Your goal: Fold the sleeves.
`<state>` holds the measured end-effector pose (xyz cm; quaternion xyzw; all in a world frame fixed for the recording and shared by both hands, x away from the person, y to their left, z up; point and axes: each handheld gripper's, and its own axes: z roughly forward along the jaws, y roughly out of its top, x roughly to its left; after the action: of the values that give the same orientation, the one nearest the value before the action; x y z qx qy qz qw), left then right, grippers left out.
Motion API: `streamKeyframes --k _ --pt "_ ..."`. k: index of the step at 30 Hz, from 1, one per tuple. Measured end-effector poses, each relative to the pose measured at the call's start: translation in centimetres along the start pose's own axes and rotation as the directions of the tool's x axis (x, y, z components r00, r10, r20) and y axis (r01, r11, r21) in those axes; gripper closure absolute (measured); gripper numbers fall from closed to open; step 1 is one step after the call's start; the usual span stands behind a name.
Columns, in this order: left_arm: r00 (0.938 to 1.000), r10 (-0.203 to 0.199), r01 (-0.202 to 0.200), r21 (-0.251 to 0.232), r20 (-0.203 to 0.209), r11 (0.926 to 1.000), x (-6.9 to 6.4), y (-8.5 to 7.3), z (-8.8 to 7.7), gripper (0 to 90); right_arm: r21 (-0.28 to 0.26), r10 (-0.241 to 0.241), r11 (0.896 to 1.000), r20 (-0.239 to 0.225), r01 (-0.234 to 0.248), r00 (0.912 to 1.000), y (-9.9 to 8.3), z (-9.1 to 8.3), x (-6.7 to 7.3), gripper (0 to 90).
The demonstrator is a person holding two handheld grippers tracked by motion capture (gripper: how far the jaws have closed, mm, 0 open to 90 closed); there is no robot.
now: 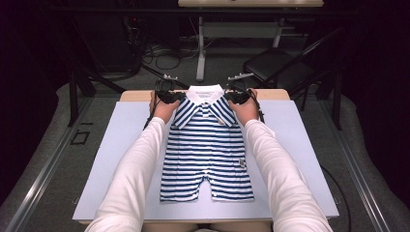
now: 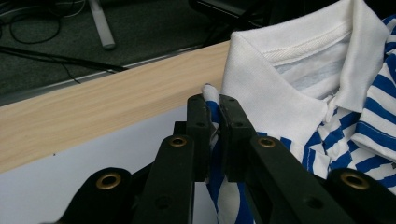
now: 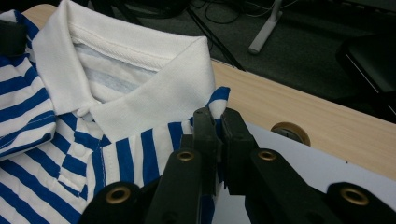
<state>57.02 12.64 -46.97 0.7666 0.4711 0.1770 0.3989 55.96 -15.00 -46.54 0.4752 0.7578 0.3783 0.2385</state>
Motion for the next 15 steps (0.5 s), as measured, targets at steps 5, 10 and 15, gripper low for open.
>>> streamKeyframes --k 5,10,15 --pt "1.0000 0.003 -0.003 -0.012 -0.004 0.9999 0.12 0.28 -0.34 84.4 -0.016 -0.013 1.000 0.009 0.013 0.9999 0.35 -0.15 0.24 86.3" --pt "1.0000 0.009 -0.009 -0.011 -0.001 0.9999 0.05 0.25 -0.52 84.4 -0.023 -0.022 0.999 0.012 0.022 0.9997 0.27 -0.28 0.25 86.4" --pt "1.0000 0.005 -0.005 -0.007 0.003 1.0000 -0.01 0.03 -0.46 84.4 -0.015 -0.033 0.999 0.013 0.033 0.9994 0.18 -0.36 0.45 86.3"
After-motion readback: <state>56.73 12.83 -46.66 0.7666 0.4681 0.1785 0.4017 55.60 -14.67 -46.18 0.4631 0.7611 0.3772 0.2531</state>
